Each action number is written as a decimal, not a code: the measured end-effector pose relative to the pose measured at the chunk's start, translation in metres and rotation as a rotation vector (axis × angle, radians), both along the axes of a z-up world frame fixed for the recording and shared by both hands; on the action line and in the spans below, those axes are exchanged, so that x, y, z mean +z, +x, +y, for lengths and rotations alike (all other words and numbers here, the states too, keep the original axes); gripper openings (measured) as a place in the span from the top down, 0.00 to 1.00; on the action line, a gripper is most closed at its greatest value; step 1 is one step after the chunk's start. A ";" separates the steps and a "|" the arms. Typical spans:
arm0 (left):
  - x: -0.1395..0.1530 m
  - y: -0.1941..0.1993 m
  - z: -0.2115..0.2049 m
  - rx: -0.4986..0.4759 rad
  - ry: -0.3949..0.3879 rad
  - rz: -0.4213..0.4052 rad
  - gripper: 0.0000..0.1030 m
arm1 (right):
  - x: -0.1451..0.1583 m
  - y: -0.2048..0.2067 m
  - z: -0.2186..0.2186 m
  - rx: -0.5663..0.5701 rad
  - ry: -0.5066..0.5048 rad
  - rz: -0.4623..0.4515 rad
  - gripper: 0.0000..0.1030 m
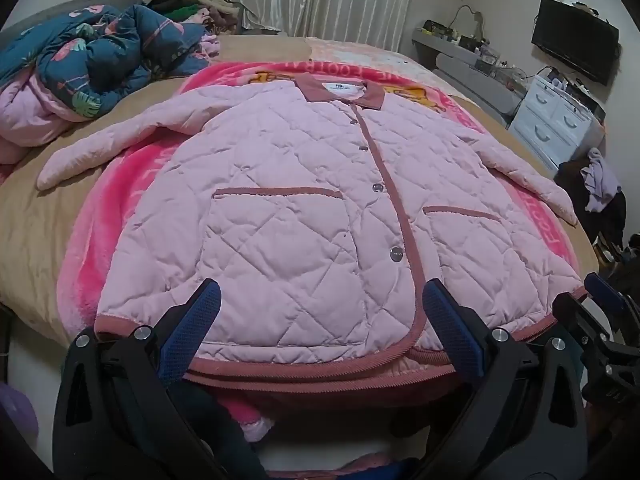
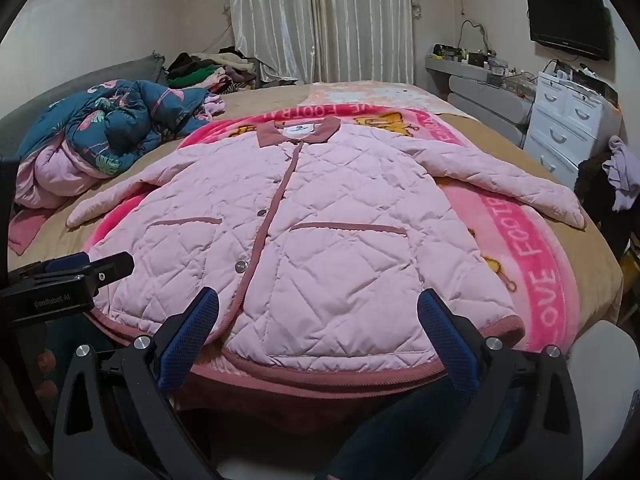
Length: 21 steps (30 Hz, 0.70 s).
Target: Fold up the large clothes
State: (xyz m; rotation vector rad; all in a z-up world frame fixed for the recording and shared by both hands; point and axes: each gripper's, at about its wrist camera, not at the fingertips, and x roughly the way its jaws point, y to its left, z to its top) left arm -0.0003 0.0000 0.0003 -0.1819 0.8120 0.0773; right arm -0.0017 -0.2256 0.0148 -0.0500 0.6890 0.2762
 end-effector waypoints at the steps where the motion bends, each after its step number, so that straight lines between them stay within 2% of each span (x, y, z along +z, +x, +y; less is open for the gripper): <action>1: 0.000 0.000 0.000 0.000 0.001 -0.002 0.08 | 0.000 0.000 0.000 0.004 0.003 0.002 0.04; 21: 0.007 -0.001 0.004 0.000 -0.012 -0.010 0.08 | -0.002 0.000 0.001 0.004 -0.001 0.004 0.04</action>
